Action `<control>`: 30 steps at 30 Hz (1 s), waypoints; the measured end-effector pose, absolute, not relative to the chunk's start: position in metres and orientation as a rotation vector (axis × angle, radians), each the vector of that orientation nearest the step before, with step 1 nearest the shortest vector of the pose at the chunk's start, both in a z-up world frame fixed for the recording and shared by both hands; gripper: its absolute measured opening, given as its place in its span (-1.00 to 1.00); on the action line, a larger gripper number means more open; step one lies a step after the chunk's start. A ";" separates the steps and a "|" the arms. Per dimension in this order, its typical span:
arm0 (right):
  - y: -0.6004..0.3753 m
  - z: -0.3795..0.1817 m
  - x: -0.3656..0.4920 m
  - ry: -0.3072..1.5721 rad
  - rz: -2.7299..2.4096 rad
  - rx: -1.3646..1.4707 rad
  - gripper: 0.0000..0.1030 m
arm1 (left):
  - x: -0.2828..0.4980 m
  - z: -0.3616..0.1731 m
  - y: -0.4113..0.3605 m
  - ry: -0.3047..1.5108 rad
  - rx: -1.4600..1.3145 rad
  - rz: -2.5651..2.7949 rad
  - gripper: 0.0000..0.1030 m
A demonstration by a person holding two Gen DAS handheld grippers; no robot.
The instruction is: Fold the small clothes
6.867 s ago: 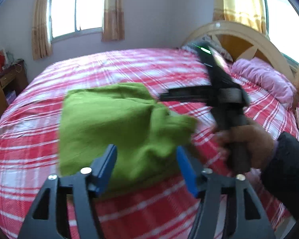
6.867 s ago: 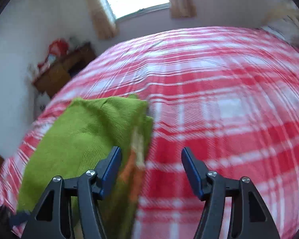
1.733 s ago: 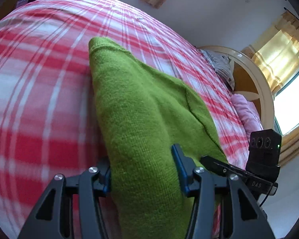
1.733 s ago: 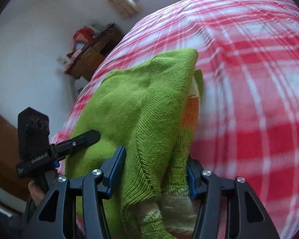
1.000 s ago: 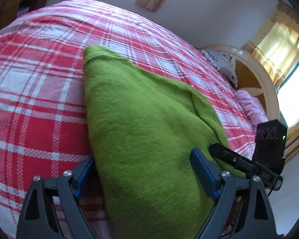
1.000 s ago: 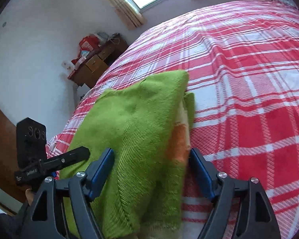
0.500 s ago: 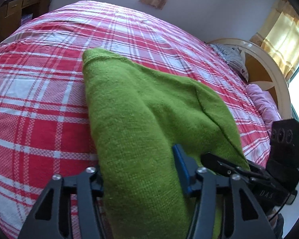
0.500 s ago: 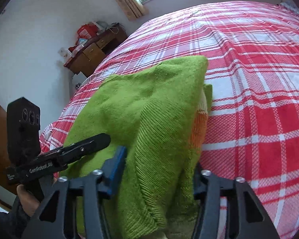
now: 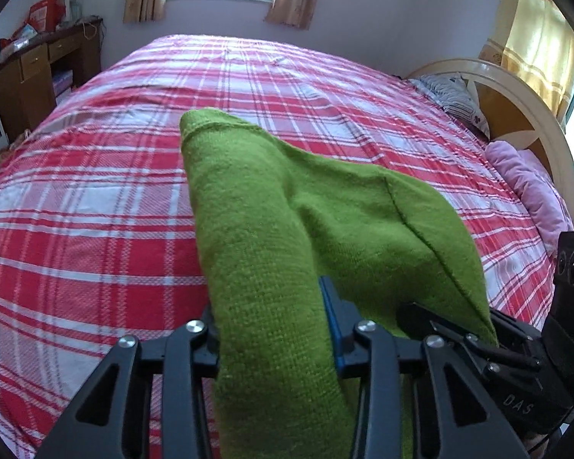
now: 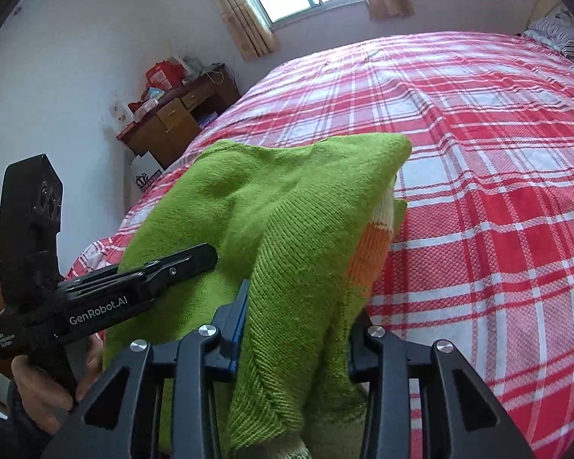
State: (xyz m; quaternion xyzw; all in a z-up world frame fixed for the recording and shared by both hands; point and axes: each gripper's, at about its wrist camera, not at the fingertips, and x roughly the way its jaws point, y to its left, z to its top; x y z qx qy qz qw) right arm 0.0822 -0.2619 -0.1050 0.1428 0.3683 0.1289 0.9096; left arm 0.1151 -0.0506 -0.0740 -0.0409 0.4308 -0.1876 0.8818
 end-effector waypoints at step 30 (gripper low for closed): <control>-0.180 -0.080 0.074 0.726 0.330 0.169 -0.25 | 0.087 -0.057 0.022 0.818 -0.131 -0.290 -0.23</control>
